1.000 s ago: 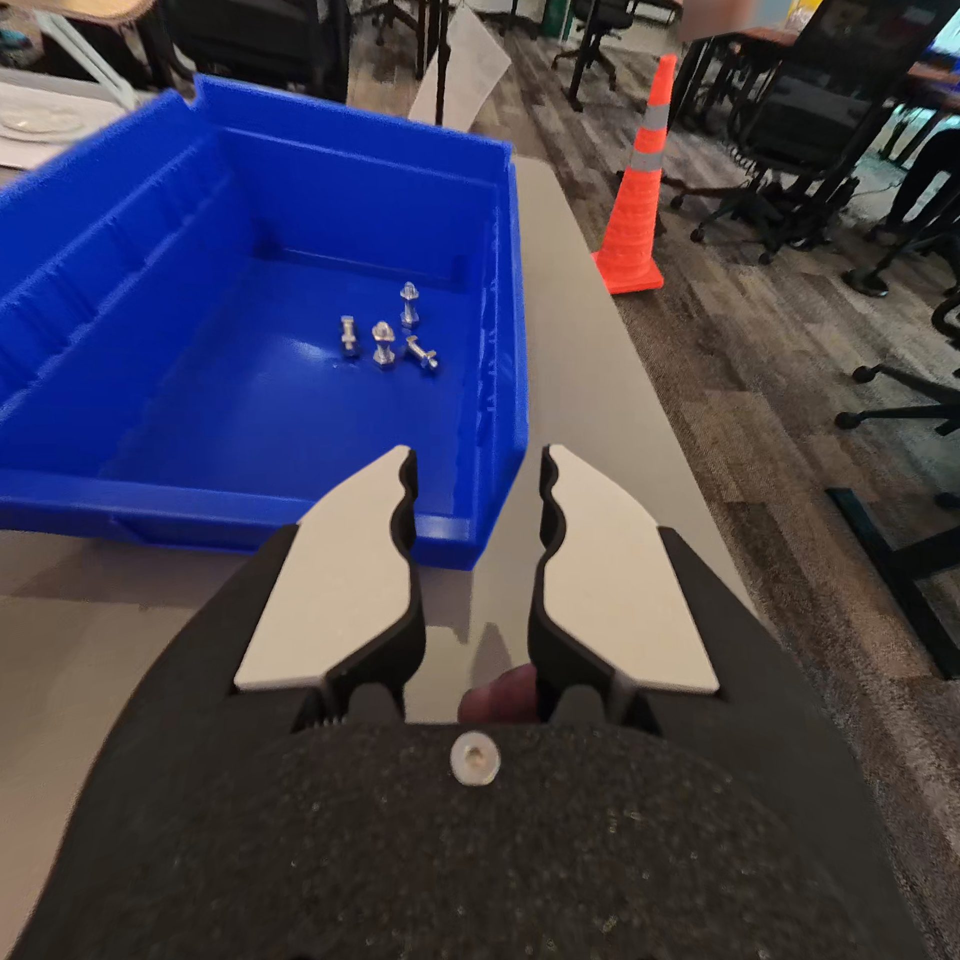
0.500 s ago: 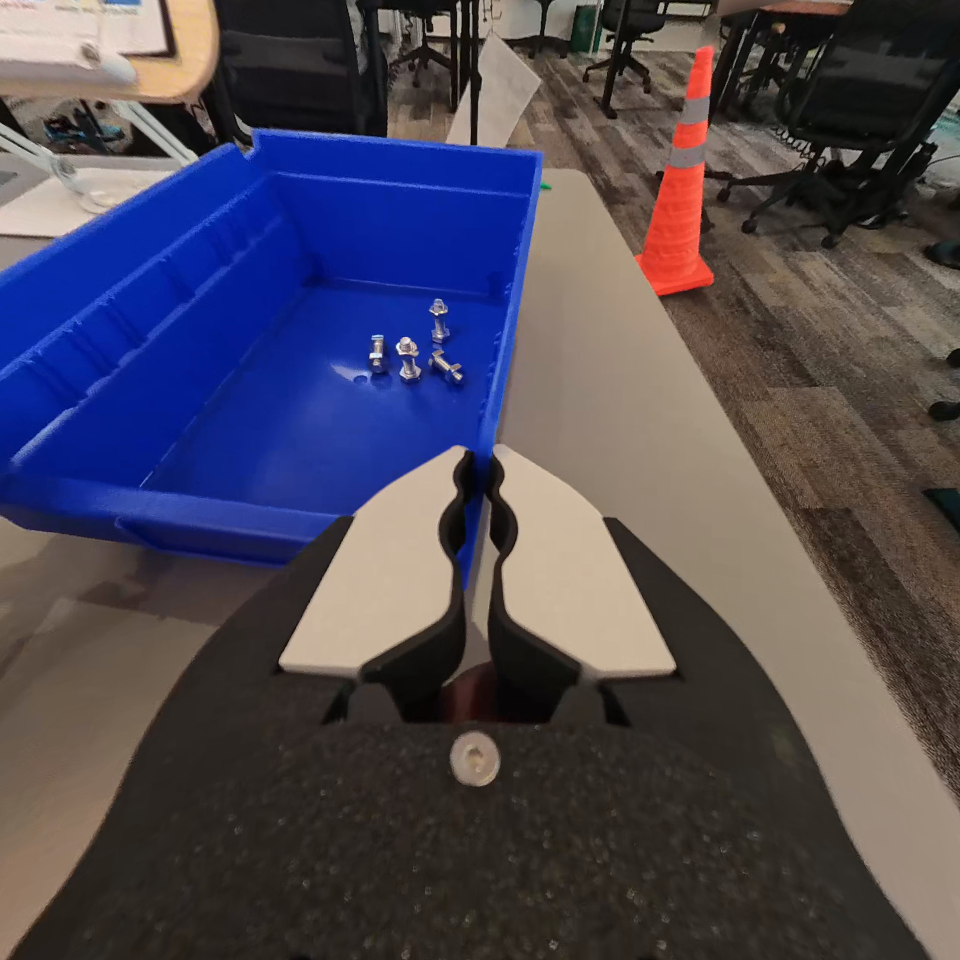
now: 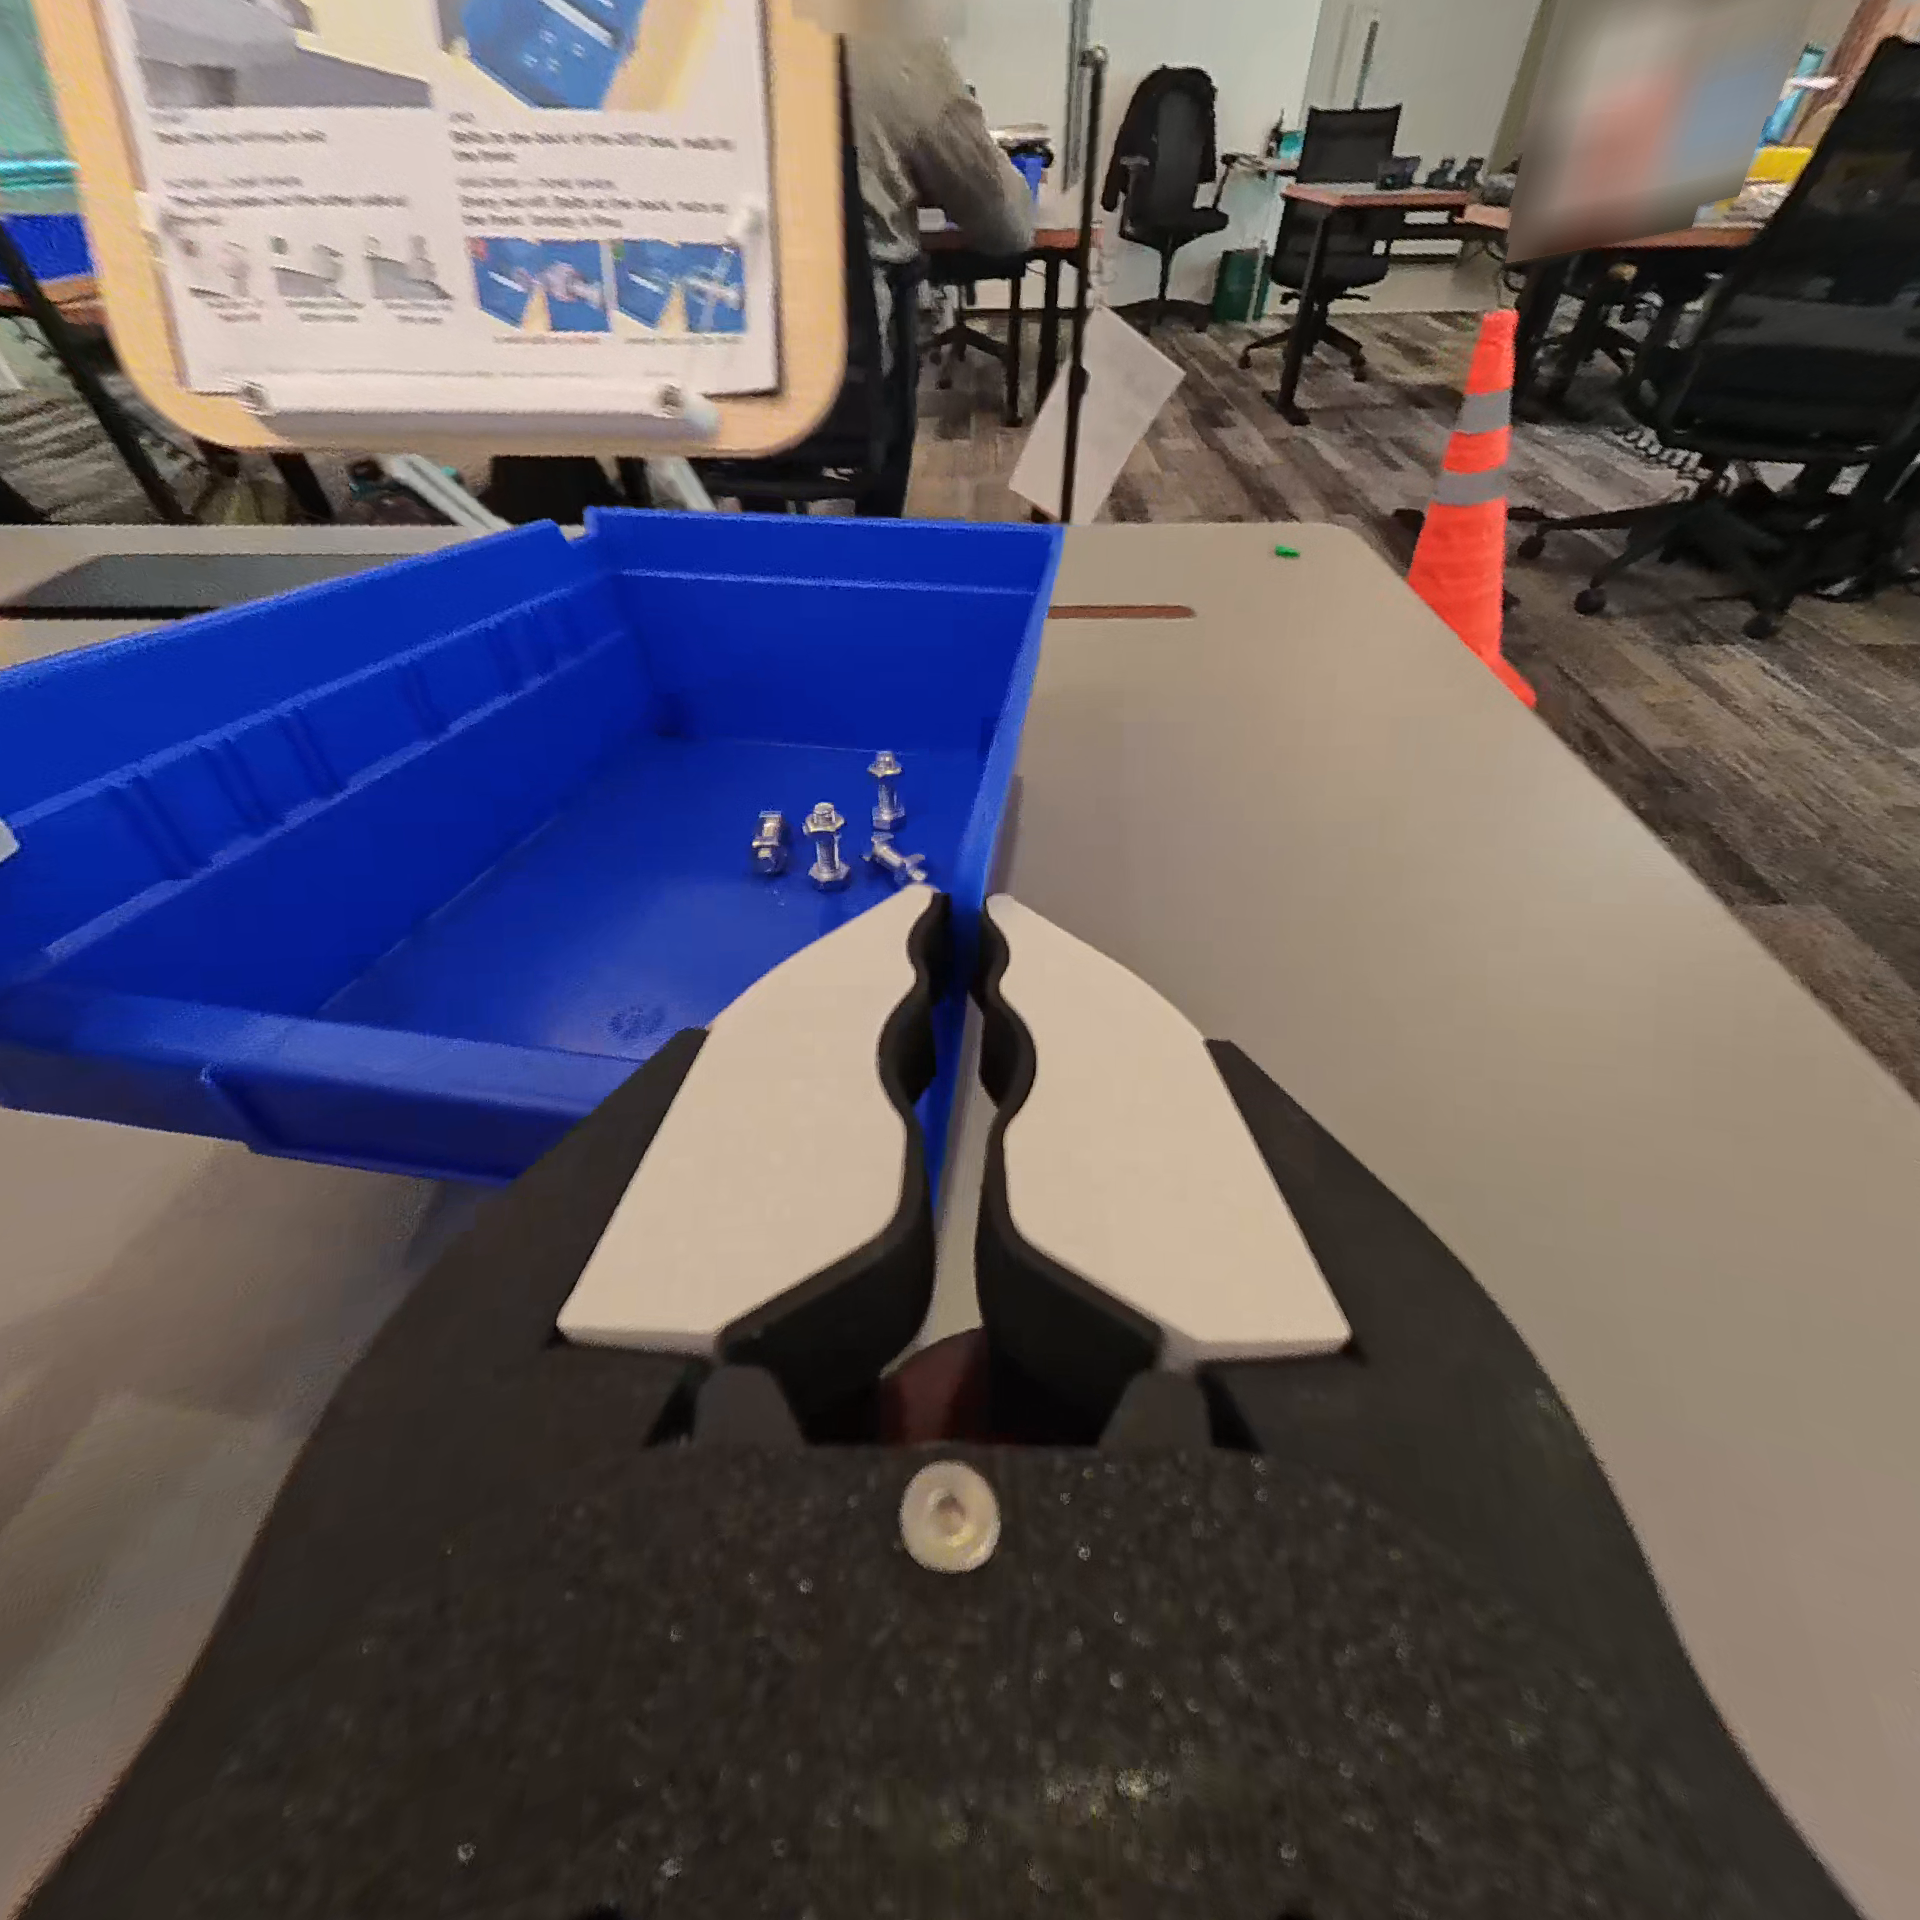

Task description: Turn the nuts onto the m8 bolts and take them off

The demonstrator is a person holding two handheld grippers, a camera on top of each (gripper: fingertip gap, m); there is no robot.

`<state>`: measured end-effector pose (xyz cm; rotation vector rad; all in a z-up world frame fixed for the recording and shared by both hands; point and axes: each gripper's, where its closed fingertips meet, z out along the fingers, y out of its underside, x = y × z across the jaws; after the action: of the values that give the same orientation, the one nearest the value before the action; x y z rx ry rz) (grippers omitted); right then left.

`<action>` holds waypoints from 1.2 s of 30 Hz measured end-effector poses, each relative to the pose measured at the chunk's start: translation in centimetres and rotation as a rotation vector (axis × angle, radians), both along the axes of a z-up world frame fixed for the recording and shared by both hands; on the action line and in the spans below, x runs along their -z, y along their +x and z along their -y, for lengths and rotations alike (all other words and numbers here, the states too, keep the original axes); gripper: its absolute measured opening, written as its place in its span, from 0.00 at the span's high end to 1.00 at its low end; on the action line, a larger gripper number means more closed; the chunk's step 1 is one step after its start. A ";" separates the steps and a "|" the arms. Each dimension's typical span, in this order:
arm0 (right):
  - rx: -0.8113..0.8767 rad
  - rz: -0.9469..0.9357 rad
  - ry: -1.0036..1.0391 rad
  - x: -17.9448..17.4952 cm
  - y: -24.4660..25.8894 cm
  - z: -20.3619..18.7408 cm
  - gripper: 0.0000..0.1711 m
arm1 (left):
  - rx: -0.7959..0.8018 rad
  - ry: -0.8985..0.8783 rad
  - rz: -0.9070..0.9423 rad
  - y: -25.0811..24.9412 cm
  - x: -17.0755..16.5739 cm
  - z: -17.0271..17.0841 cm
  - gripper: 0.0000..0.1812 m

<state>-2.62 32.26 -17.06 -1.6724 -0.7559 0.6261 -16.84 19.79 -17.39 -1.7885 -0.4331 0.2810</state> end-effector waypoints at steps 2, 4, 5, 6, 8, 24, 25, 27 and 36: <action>-0.028 -0.019 0.004 -0.4 -1.6 1.9 0.99 | -0.028 0.006 -0.023 -1.4 -0.6 2.1 0.98; -0.064 -0.023 0.012 -0.6 -3.6 3.9 0.99 | -0.065 0.010 -0.043 -3.0 -1.0 4.4 0.98; -0.085 -0.027 0.014 -0.7 -4.7 4.9 0.99 | -0.084 0.013 -0.044 -3.9 -1.2 5.6 0.98; -0.106 -0.028 0.016 -0.7 -5.8 5.9 0.99 | -0.104 0.014 -0.049 -4.7 -1.3 6.9 0.98; -0.148 -0.033 0.018 -0.8 -8.0 7.9 0.98 | -0.145 0.019 -0.057 -6.4 -1.6 9.4 0.98; -0.279 0.061 0.002 2.1 -16.2 15.9 0.97 | -0.253 -0.013 -0.010 -13.8 1.6 18.4 0.98; -0.283 0.070 -0.008 2.3 -16.2 15.9 0.97 | -0.250 -0.023 -0.005 -13.9 1.9 18.4 0.97; -0.290 0.095 -0.021 2.9 -16.1 16.0 0.97 | -0.237 -0.028 0.024 -13.9 2.4 18.0 0.97; -0.283 0.161 -0.008 3.9 -16.0 15.5 0.82 | -0.202 -0.056 0.058 -13.1 4.3 17.8 0.83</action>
<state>-18.60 16.77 -20.98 -1.6505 -1.1201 0.6959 -29.94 2.00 -21.66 -1.8131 -0.6545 0.3859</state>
